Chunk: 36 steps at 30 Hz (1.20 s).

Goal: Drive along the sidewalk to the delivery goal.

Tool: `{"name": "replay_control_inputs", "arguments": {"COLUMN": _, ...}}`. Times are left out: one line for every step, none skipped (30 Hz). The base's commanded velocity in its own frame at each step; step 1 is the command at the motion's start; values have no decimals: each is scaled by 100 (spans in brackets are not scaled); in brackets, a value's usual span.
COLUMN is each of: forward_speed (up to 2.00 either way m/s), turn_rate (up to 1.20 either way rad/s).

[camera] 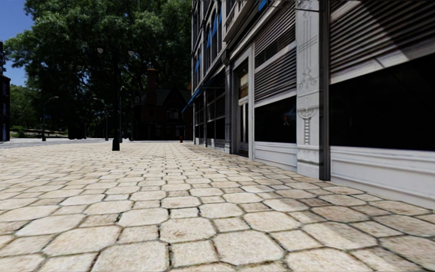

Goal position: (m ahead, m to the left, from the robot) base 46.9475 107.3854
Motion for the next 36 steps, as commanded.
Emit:
{"name": "replay_control_inputs", "arguments": {"forward_speed": 0, "turn_rate": 26}}
{"name": "replay_control_inputs", "arguments": {"forward_speed": 0, "turn_rate": 25}}
{"name": "replay_control_inputs", "arguments": {"forward_speed": 0, "turn_rate": 9}}
{"name": "replay_control_inputs", "arguments": {"forward_speed": 0, "turn_rate": 0}}
{"name": "replay_control_inputs", "arguments": {"forward_speed": 0, "turn_rate": 0}}
{"name": "replay_control_inputs", "arguments": {"forward_speed": 0, "turn_rate": 0}}
{"name": "replay_control_inputs", "arguments": {"forward_speed": 0, "turn_rate": 0}}
{"name": "replay_control_inputs", "arguments": {"forward_speed": 0, "turn_rate": 0}}
{"name": "replay_control_inputs", "arguments": {"forward_speed": 0, "turn_rate": 0}}
{"name": "replay_control_inputs", "arguments": {"forward_speed": 0, "turn_rate": 0}}
{"name": "replay_control_inputs", "arguments": {"forward_speed": 0, "turn_rate": 0}}
{"name": "replay_control_inputs", "arguments": {"forward_speed": 0, "turn_rate": 0}}
{"name": "replay_control_inputs", "arguments": {"forward_speed": 0, "turn_rate": 0}}
{"name": "replay_control_inputs", "arguments": {"forward_speed": 0, "turn_rate": 0}}
{"name": "replay_control_inputs", "arguments": {"forward_speed": 0, "turn_rate": 0}}
{"name": "replay_control_inputs", "arguments": {"forward_speed": 0, "turn_rate": 0}}
{"name": "replay_control_inputs", "arguments": {"forward_speed": 0, "turn_rate": 0}}
{"name": "replay_control_inputs", "arguments": {"forward_speed": 0, "turn_rate": 0}}
{"name": "replay_control_inputs", "arguments": {"forward_speed": 0, "turn_rate": 0}}
{"name": "replay_control_inputs", "arguments": {"forward_speed": 0, "turn_rate": 0}}
{"name": "replay_control_inputs", "arguments": {"forward_speed": 0, "turn_rate": 0}}
{"name": "replay_control_inputs", "arguments": {"forward_speed": 0, "turn_rate": 0}}
{"name": "replay_control_inputs", "arguments": {"forward_speed": 0, "turn_rate": 0}}
{"name": "replay_control_inputs", "arguments": {"forward_speed": 0, "turn_rate": 0}}
{"name": "replay_control_inputs", "arguments": {"forward_speed": 0, "turn_rate": 0}}
{"name": "replay_control_inputs", "arguments": {"forward_speed": 0, "turn_rate": 0}}
{"name": "replay_control_inputs", "arguments": {"forward_speed": 0, "turn_rate": 0}}
{"name": "replay_control_inputs", "arguments": {"forward_speed": 0, "turn_rate": 0}}
{"name": "replay_control_inputs", "arguments": {"forward_speed": 0, "turn_rate": 0}}
{"name": "replay_control_inputs", "arguments": {"forward_speed": 0, "turn_rate": 0}}
{"name": "replay_control_inputs", "arguments": {"forward_speed": 0, "turn_rate": 0}}
{"name": "replay_control_inputs", "arguments": {"forward_speed": 0, "turn_rate": 0}}
{"name": "replay_control_inputs", "arguments": {"forward_speed": 0, "turn_rate": 0}}
{"name": "replay_control_inputs", "arguments": {"forward_speed": 0, "turn_rate": 0}}
{"name": "replay_control_inputs", "arguments": {"forward_speed": 0, "turn_rate": 0}}
{"name": "replay_control_inputs", "arguments": {"forward_speed": 0, "turn_rate": 0}}
